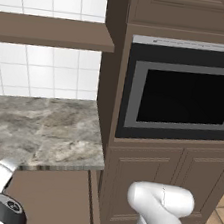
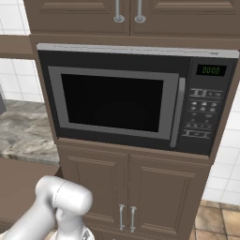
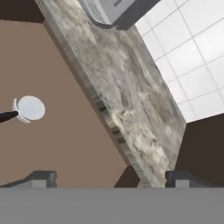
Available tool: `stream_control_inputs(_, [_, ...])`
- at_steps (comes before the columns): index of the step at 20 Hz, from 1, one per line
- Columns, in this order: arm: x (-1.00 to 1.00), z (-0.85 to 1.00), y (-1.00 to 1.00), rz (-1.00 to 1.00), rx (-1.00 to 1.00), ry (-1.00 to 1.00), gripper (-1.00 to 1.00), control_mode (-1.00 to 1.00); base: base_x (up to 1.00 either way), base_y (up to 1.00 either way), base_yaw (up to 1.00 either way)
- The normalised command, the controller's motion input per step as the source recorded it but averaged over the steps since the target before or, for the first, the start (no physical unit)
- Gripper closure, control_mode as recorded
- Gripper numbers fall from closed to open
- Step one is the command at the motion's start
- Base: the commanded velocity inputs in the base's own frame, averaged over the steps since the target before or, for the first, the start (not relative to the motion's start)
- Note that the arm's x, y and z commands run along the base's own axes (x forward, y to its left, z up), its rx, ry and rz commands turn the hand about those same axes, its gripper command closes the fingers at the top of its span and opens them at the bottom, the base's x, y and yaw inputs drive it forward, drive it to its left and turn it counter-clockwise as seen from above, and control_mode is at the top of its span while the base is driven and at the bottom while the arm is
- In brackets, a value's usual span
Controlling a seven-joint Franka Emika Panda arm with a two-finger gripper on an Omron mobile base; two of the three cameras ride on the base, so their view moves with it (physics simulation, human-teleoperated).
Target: Take the pizza cutter from the drawer on the left and place it on the dining counter for cutting.
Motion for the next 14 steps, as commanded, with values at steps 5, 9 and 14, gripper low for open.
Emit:
stream_control_inputs(5, [0.65, -0.03, -0.05, -0.23, 0.14, 0.35, -1.0, -1.0, 0.0, 0.0, 0.0])
stream_control_inputs(9, [0.22, -0.18, 0.2, -0.31, 0.11, 0.26, -1.0, -1.0, 0.0, 0.0, 0.0])
stream_control_inputs(14, [0.01, -0.35, 0.2, -0.34, 0.16, 0.34, -1.0, -1.0, 0.0, 0.0, 0.0])
